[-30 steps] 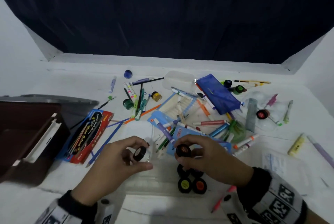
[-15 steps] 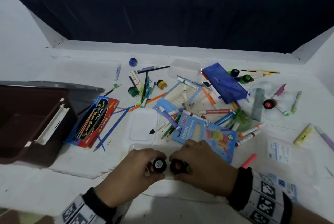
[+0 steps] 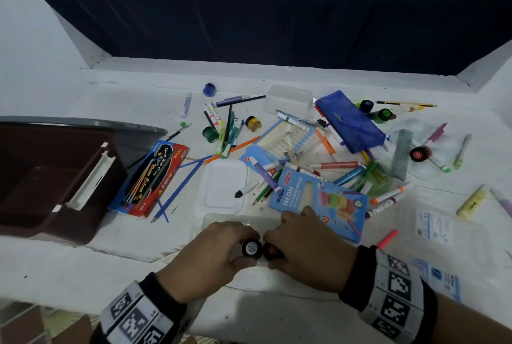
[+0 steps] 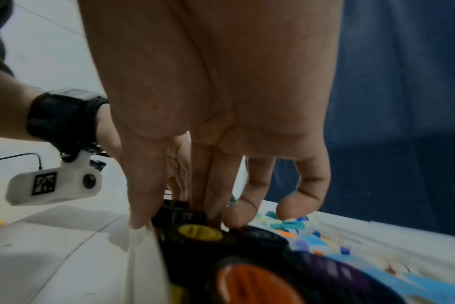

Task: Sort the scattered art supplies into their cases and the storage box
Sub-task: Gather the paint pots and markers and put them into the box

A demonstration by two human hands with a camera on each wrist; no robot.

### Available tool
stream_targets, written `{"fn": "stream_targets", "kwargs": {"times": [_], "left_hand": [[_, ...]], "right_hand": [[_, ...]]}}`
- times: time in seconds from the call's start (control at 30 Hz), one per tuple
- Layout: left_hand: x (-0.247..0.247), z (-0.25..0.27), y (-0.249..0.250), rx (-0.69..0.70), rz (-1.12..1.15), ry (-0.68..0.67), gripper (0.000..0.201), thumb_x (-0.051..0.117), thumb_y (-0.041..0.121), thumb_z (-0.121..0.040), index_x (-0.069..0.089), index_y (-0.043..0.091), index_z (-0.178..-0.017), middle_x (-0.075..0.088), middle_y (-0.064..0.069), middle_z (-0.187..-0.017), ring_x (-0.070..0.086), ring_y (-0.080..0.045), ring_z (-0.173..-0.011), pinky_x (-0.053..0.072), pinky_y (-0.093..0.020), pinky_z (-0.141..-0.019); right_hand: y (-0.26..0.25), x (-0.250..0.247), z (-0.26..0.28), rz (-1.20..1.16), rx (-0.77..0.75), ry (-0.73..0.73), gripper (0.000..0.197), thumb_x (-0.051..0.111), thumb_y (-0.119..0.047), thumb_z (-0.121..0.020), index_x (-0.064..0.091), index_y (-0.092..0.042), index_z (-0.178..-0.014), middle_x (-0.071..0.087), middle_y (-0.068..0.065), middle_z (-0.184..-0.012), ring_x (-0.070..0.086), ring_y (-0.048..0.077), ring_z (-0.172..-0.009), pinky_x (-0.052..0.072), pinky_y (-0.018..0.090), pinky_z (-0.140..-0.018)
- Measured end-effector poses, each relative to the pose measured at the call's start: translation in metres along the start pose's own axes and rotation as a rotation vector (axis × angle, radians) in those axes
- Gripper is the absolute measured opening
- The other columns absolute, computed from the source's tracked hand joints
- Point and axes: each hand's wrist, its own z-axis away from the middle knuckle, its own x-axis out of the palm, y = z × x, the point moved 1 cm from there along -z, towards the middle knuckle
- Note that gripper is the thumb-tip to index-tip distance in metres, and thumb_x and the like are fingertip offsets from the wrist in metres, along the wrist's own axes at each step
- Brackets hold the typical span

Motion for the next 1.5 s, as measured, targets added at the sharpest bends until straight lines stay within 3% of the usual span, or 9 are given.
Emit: {"fn": "stream_targets", "kwargs": {"times": [0.13,0.33,0.47,0.63,0.93,1.07,1.2,1.37,1.5], "left_hand": [[-0.006,-0.006,-0.004,0.000,0.034,-0.053,0.032,0.073,0.042,-0.087,0.067,0.033,-0.117,0.070,0.014,-0.109,0.061,-0.004,-0.100,0.049,-0.023,-0.089],[-0.010,-0.010,-0.008,-0.009,0.073,-0.084,0.036,0.077,0.043,-0.083,0.069,0.033,-0.117,0.071,0.017,-0.106,0.060,0.002,-0.094,0.047,-0.012,-0.082],[-0.018,-0.007,-0.014,-0.029,0.159,-0.059,0.043,0.079,0.047,-0.079,0.070,0.033,-0.119,0.070,0.021,-0.107,0.060,0.007,-0.099,0.049,-0.012,-0.084],[-0.053,-0.008,-0.015,-0.016,0.250,0.069,0.025,0.077,0.038,-0.083,0.071,0.034,-0.108,0.072,0.018,-0.094,0.066,-0.004,-0.089,0.050,-0.017,-0.073],[-0.125,-0.083,-0.073,-0.141,0.210,0.526,0.011,0.075,0.026,-0.087,0.069,0.033,-0.093,0.071,0.011,-0.086,0.068,-0.007,-0.077,0.053,-0.026,-0.072],[-0.129,-0.123,-0.100,-0.279,0.018,0.411,0.023,0.071,0.026,-0.090,0.068,0.024,-0.113,0.067,0.004,-0.108,0.066,-0.016,-0.091,0.044,-0.023,-0.076],[-0.126,-0.158,-0.122,-0.376,-0.142,0.303,0.037,0.064,0.032,-0.093,0.060,0.019,-0.128,0.062,-0.008,-0.124,0.060,-0.026,-0.113,0.043,-0.030,-0.092],[-0.118,-0.176,-0.135,-0.389,-0.246,0.205,0.029,0.057,0.030,-0.089,0.065,0.019,-0.115,0.068,-0.005,-0.115,0.063,-0.025,-0.107,0.050,-0.032,-0.091],[-0.115,-0.181,-0.143,-0.356,-0.268,0.216,0.023,0.056,0.032,-0.089,0.066,0.023,-0.108,0.069,-0.001,-0.106,0.064,-0.021,-0.099,0.048,-0.027,-0.084]], "right_hand": [[-0.001,-0.002,-0.006,0.029,-0.033,-0.016,0.028,0.055,-0.047,-0.095,0.062,-0.021,-0.104,0.066,0.005,-0.100,0.051,0.023,-0.103,0.033,0.041,-0.087],[0.008,-0.009,-0.010,-0.063,-0.070,-0.047,0.031,0.060,-0.057,-0.088,0.062,-0.028,-0.098,0.063,-0.001,-0.096,0.050,0.017,-0.099,0.026,0.033,-0.075],[0.014,-0.011,-0.010,-0.156,-0.063,-0.037,0.036,0.056,-0.059,-0.090,0.064,-0.029,-0.107,0.066,-0.006,-0.095,0.053,0.012,-0.092,0.034,0.031,-0.070],[0.023,-0.027,-0.017,-0.252,-0.057,0.001,0.037,0.054,-0.052,-0.094,0.061,-0.029,-0.122,0.063,-0.007,-0.113,0.053,0.008,-0.091,0.046,0.031,-0.083],[0.080,-0.084,-0.088,-0.254,0.033,0.295,0.010,0.060,-0.034,-0.091,0.061,-0.028,-0.083,0.060,-0.013,-0.078,0.055,0.007,-0.073,0.041,0.029,-0.064],[0.112,-0.089,-0.132,-0.221,0.108,0.379,0.011,0.056,-0.025,-0.089,0.065,-0.020,-0.086,0.067,-0.003,-0.083,0.058,0.019,-0.079,0.048,0.036,-0.072],[0.137,-0.087,-0.179,-0.209,0.189,0.287,0.021,0.051,-0.024,-0.091,0.065,-0.023,-0.107,0.067,0.001,-0.103,0.055,0.023,-0.101,0.049,0.042,-0.087],[0.142,-0.080,-0.224,-0.085,0.189,0.092,0.038,0.038,-0.026,-0.099,0.047,-0.024,-0.137,0.056,0.007,-0.131,0.047,0.032,-0.120,0.042,0.049,-0.096],[0.146,-0.064,-0.249,0.081,0.183,0.000,0.038,0.037,-0.025,-0.101,0.043,-0.024,-0.139,0.050,0.007,-0.134,0.043,0.033,-0.122,0.040,0.052,-0.095]]}}
